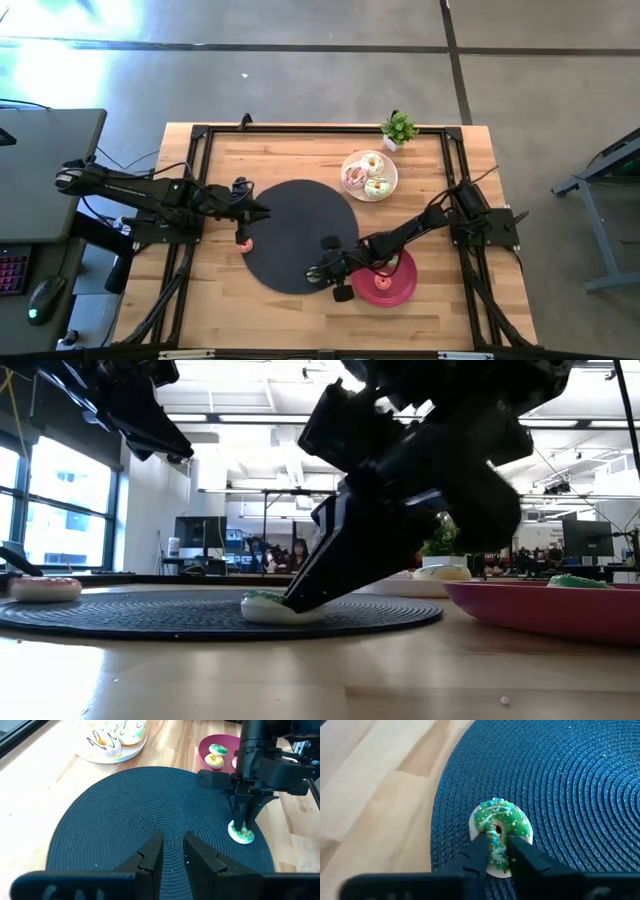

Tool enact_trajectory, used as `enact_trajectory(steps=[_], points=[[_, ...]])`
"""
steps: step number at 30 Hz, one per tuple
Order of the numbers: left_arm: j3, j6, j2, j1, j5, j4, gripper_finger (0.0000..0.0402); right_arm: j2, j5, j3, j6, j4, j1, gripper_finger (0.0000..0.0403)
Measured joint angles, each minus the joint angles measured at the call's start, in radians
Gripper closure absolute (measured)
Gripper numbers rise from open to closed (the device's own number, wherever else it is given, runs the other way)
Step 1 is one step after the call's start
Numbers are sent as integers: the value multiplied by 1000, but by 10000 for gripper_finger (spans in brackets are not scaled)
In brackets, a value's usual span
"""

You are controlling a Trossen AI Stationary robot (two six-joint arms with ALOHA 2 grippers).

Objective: Pick & Place donuts
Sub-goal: Put the small green donut into the red plate

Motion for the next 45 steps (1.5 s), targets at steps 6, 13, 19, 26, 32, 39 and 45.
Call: enact_trajectory(steps=[6, 13, 19, 26, 32, 39, 45], points=[[1, 0, 0, 0, 0, 0, 332, -38, 4, -4, 20, -27, -11, 387], [1, 0, 0, 0, -1, 0, 332, -241, 65, -3, 88, -282, 2, 391], [1, 0, 0, 0, -16, 0, 332, -412, 160, -3, 308, -625, 71, 388], [1, -8, 0, 0, -16, 0, 332, -417, 183, -3, 546, -826, 175, 398], [1, -8, 0, 0, -16, 0, 332, -350, 136, -3, 601, -799, 217, 388], [1, -11, 0, 0, 51, -14, 332, -287, 98, -2, 600, -793, 219, 390], [1, -11, 0, 0, 90, -71, 332, -269, 145, -2, 586, -792, 217, 353]])
